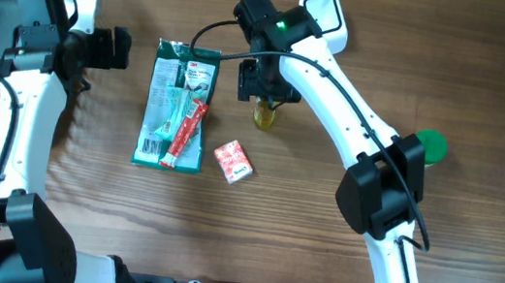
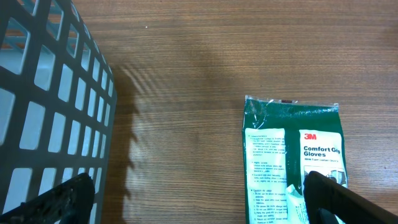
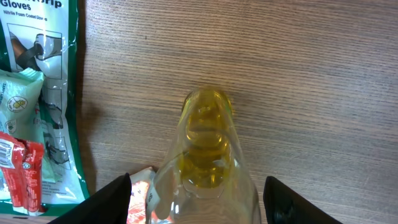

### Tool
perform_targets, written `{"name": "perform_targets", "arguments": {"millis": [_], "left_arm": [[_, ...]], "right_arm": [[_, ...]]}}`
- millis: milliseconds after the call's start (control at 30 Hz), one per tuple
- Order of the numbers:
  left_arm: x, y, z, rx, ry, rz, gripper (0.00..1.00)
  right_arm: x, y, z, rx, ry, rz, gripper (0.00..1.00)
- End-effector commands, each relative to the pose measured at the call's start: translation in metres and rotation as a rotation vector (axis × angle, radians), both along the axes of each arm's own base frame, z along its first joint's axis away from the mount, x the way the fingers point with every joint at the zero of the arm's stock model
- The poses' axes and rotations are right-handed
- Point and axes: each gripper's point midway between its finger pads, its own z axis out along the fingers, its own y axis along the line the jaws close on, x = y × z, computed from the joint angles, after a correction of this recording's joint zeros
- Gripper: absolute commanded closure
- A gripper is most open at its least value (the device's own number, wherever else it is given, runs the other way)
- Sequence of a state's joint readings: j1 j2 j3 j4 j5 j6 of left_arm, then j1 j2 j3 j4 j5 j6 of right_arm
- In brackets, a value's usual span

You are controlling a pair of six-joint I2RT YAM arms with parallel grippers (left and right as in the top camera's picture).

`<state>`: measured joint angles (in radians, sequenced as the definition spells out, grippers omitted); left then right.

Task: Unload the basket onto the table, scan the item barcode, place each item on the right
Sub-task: 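Lower the right gripper around the oil bottle and close it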

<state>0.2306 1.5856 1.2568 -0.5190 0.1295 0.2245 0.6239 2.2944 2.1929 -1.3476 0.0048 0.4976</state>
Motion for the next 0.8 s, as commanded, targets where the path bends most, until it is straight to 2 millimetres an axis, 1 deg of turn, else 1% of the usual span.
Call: {"name": "perform_targets", "arguments": {"millis": [0,100,233,333,533,767], "left_arm": [[0.0023,-0.0003,0.0116,0.008,-0.030,-0.016,0.00],[0.0023,-0.0003,0.0116,0.008,-0.030,-0.016,0.00],[0.0023,-0.0003,0.0115,0.008,-0.029,-0.016,0.00],[0.0023,-0.0003,0.0116,0.008,-0.030,-0.016,0.00],[0.0023,-0.0003,0.0116,0.008,-0.030,-0.016,0.00],[0.0023,-0.0003,0.0116,0.008,-0.030,-0.016,0.00]], "right_arm": [[-0.0031,-0.0025,-0.0128,-0.038,0.019,-0.026,0.32],[-0.0061,-0.0038,-0.0131,-0.045,0.030,-0.045,0.32],[-0.0044,-0.0060,-0.0129,-0.057,0.020,-0.050,0.33],[-0.0046,-0.0060,-0.0131,-0.058,0.021,-0.050,0.38],[-0.0080,-0.0084,-0.0134,-0.067,0.035,-0.049,0.37],[-0.0082,-0.0086,-0.0134,-0.068,0.035,-0.050,0.39]]}}
